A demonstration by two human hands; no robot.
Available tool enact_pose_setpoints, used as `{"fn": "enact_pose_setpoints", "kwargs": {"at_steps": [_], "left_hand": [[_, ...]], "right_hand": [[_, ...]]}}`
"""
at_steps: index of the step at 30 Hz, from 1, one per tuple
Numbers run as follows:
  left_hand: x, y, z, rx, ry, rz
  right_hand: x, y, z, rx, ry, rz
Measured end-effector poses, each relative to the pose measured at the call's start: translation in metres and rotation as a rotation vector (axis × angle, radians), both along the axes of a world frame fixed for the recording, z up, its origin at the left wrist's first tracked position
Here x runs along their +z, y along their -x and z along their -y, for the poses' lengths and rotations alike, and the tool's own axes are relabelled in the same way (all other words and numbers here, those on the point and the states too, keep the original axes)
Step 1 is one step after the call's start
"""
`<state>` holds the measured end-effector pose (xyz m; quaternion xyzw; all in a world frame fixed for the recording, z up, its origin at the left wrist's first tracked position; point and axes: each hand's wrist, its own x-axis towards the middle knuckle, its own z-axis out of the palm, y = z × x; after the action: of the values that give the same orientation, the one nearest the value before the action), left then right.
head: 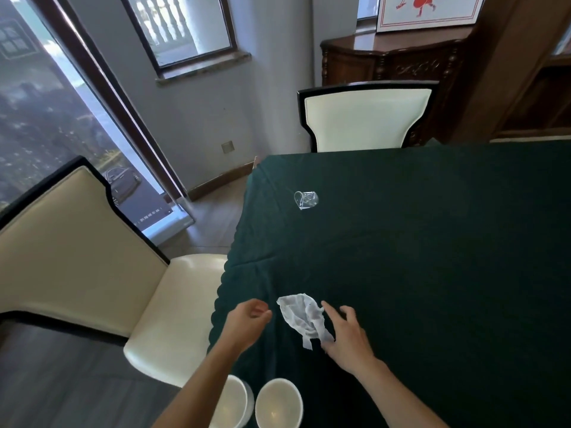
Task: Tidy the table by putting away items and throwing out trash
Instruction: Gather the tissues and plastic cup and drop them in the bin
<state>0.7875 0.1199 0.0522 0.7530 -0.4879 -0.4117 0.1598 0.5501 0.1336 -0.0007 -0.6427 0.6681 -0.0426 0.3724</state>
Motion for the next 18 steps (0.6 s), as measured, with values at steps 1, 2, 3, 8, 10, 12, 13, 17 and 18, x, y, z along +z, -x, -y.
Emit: {"fn": "enact_pose_setpoints", "kwargs": {"at_steps": [1,2,3,8,10,12,13,17,18], "left_hand": [[-0.004,0.000,0.004,-0.001,-0.011,-0.013],[-0.008,-0.001,0.007,-0.008,-0.018,-0.018],[-0.012,-0.001,0.011,-0.024,-0.025,-0.015],[-0.028,-0.006,0.027,-0.102,-0.057,-0.024],[-0.033,-0.006,0.034,-0.140,-0.055,-0.036],[-0.037,-0.003,0.039,-0.169,-0.059,-0.107],[-0.038,-0.001,0.040,-0.179,-0.060,-0.152],[-0.037,0.013,0.051,-0.176,0.008,-0.273],[-0.035,0.016,0.055,-0.162,0.011,-0.322]], "right_hand": [[-0.001,-0.007,0.005,0.020,-0.007,-0.011],[-0.003,-0.012,0.010,0.027,-0.005,-0.011],[-0.004,-0.017,0.015,0.026,0.002,-0.005],[-0.008,-0.029,0.035,0.035,0.027,0.038],[-0.006,-0.031,0.045,0.039,0.000,0.101],[0.001,-0.033,0.057,0.020,-0.066,0.215],[0.005,-0.033,0.063,0.009,-0.095,0.280],[0.018,-0.032,0.085,-0.050,-0.093,0.441],[0.020,-0.031,0.090,-0.080,-0.072,0.461]]}}
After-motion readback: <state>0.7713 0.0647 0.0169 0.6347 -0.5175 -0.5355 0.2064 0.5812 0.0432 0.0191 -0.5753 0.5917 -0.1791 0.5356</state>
